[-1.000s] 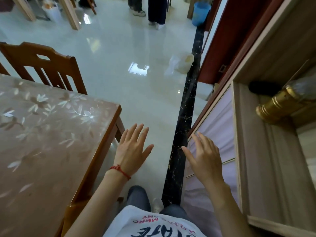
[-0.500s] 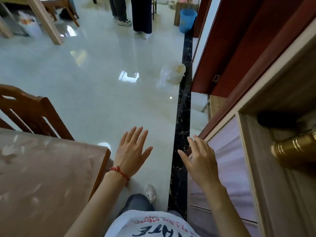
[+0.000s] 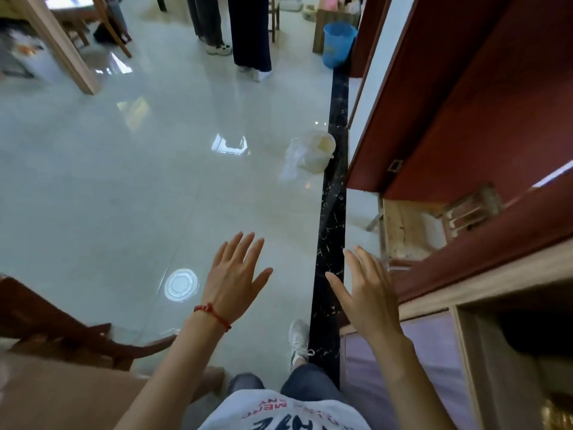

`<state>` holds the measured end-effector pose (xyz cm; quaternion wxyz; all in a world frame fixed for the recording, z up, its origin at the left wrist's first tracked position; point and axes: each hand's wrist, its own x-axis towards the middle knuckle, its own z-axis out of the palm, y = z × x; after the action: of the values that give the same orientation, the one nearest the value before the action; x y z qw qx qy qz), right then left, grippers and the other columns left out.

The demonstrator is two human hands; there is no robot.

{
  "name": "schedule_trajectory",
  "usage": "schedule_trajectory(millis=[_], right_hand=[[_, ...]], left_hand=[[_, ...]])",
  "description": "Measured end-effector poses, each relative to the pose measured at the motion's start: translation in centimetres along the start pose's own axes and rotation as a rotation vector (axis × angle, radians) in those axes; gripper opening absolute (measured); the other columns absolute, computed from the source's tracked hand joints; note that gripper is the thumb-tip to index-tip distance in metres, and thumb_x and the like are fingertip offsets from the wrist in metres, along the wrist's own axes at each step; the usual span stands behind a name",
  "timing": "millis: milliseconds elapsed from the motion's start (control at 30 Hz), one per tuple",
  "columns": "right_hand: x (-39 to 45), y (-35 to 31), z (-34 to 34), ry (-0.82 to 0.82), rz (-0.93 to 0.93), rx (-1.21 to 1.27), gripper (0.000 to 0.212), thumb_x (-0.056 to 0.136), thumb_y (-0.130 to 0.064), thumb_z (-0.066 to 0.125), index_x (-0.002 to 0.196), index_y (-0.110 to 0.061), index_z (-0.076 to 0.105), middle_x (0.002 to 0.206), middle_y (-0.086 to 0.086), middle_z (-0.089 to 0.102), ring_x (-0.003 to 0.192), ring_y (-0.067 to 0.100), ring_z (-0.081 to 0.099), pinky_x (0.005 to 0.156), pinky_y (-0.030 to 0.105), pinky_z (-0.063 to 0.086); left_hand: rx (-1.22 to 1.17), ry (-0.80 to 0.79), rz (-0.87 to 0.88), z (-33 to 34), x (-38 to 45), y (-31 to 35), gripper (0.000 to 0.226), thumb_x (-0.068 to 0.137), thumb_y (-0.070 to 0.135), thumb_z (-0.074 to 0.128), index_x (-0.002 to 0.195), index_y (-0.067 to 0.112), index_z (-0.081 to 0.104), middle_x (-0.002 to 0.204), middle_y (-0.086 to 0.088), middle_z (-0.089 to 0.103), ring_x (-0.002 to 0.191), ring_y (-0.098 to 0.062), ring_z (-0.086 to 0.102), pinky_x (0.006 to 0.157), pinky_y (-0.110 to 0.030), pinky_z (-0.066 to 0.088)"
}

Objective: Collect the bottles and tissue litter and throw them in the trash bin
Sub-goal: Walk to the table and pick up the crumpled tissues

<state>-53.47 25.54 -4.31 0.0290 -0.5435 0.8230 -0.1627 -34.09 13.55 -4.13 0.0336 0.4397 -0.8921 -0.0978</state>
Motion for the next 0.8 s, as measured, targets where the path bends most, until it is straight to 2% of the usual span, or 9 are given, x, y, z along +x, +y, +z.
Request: schedule_trajectory(millis=[67,167,333,600,700,800], right_hand=[[3.5,0.9,0.1,-0.014,-0.022,-0.008,0.066,0.09,-0.055,0.029,0.117,-0.002,0.059,0.12,0.017,0.06,0.112,0.032,0.057,0.09,0.044,0.048],[7.9,2.1,-0.1,-0.017,-0.023,-0.005,0.061,0.086,-0.05,0.036,0.119,-0.003,0.058,0.122,0.017,0.06,0.113,0.032,0.056,0.092,0.044,0.047],[13.9,3.6,-0.2,-0.031,-0.039,-0.048,0.06,0.086,-0.05,0.036,0.119,-0.005,0.059,0.122,0.018,0.06,0.112,0.034,0.057,0.092,0.044,0.046],[23.3,4.7,1.4,-0.057,-0.015,-0.078,0.06,0.086,-0.051,0.036,0.121,-0.007,0.058,0.124,0.014,0.059,0.115,0.029,0.056,0.092,0.042,0.046],[27.6,4.1,2.3,-0.068,-0.016,-0.084,0.064,0.088,-0.054,0.031,0.122,-0.007,0.057,0.125,0.012,0.058,0.116,0.028,0.055,0.094,0.041,0.045],[32.2,2.9,2.8,-0.092,-0.047,-0.107,0.071,0.091,-0.058,0.018,0.119,-0.008,0.06,0.12,0.011,0.062,0.112,0.027,0.058,0.091,0.04,0.047]], left_hand=[[0.004,0.004,-0.021,-0.3,3.2,0.3,0.068,0.094,0.052,0.011,0.12,0.006,0.055,0.121,-0.016,0.062,0.114,-0.035,0.057,0.092,-0.049,0.046],[-0.005,0.001,-0.046,-0.7,7.3,0.6,0.069,0.094,0.053,0.011,0.12,0.006,0.055,0.121,-0.015,0.062,0.115,-0.035,0.057,0.093,-0.049,0.046],[0.007,-0.014,-0.088,-1.1,12.7,0.5,0.072,0.093,0.054,0.01,0.121,0.006,0.055,0.122,-0.015,0.061,0.116,-0.035,0.056,0.094,-0.049,0.045],[-0.016,-0.043,-0.12,-0.8,21.8,-1.9,0.073,0.093,0.056,0.009,0.121,0.007,0.056,0.123,-0.014,0.062,0.116,-0.034,0.056,0.094,-0.051,0.044],[-0.027,-0.03,-0.13,-1.2,25.9,-4.0,0.072,0.093,0.055,0.01,0.121,0.007,0.056,0.123,-0.014,0.062,0.116,-0.034,0.056,0.095,-0.051,0.044],[-0.027,-0.019,-0.156,-2.1,29.6,-6.5,0.073,0.093,0.056,0.01,0.12,0.007,0.057,0.122,-0.014,0.062,0.116,-0.034,0.056,0.094,-0.05,0.044]])
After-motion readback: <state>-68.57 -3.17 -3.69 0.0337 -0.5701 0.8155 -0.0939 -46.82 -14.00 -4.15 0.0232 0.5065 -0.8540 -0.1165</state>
